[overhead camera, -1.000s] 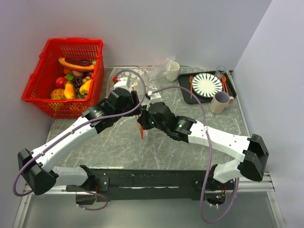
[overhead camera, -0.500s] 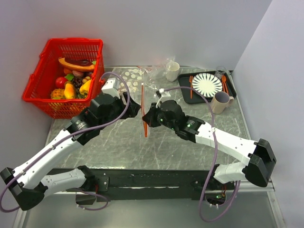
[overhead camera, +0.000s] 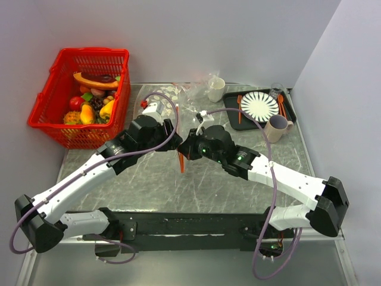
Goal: Place the food in the zip-top bag and seal the zipper
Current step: Open the zipper of the food storage bag.
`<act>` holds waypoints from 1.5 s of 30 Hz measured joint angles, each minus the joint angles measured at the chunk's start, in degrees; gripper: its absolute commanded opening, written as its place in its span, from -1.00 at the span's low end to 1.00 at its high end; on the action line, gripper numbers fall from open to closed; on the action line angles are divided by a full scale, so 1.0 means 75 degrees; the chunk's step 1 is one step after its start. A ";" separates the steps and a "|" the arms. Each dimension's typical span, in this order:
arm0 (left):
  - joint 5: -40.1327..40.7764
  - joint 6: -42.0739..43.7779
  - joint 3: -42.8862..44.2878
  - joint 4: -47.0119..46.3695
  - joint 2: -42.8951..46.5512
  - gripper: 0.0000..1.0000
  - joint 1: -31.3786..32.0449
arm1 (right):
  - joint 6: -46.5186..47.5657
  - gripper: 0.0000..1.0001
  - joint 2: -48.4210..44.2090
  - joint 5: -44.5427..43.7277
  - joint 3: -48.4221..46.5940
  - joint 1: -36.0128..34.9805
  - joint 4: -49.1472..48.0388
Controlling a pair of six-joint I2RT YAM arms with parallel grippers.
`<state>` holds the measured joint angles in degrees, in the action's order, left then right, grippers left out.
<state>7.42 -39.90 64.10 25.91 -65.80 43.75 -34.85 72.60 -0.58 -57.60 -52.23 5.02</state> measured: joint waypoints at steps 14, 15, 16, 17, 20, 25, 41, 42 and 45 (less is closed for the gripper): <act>-0.0192 -0.0041 0.0000 -0.0154 -0.0038 -0.05 0.0000 | -0.0003 -1.00 -0.0114 -0.0044 0.0085 -0.0003 0.0026; -0.0195 -0.0041 0.0000 -0.0163 -0.0032 -0.08 0.0000 | -0.0003 -1.00 -0.0114 -0.0058 0.0085 0.0000 0.0029; -0.0195 -0.0038 -0.0003 -0.0163 -0.0020 -0.10 0.0000 | -0.0003 -1.00 -0.0114 -0.0070 0.0085 0.0000 0.0038; -0.0198 -0.0038 0.0000 -0.0163 -0.0006 -0.11 0.0000 | -0.0003 -1.00 -0.0114 -0.0087 0.0085 0.0000 0.0038; -0.0198 -0.0035 0.0000 -0.0163 0.0003 -0.16 0.0000 | -0.0003 -1.00 -0.0114 -0.0137 0.0085 0.0000 0.0047; -0.0195 -0.0035 -0.0003 -0.0163 0.0003 -0.24 0.0000 | -0.0003 -1.00 -0.0114 -0.0178 0.0085 0.0000 0.0050; -0.0096 0.0009 -0.0289 -0.0396 -0.0309 -0.99 -0.0006 | 0.0003 -1.00 -0.0119 -0.0210 0.0087 0.0000 0.0096; -0.0073 0.0026 -0.0309 -0.0396 -0.0321 -0.99 -0.0006 | 0.0006 -1.00 -0.0119 -0.0224 0.0087 0.0000 0.0114; 0.0020 0.0041 -0.0318 -0.0391 -0.0341 -0.99 -0.0006 | 0.0003 -1.00 -0.0119 -0.0417 0.0087 0.0000 0.0239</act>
<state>7.57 -39.59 61.71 22.98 -68.36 43.70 -34.83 71.70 -3.70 -56.95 -52.23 6.81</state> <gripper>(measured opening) 0.022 0.009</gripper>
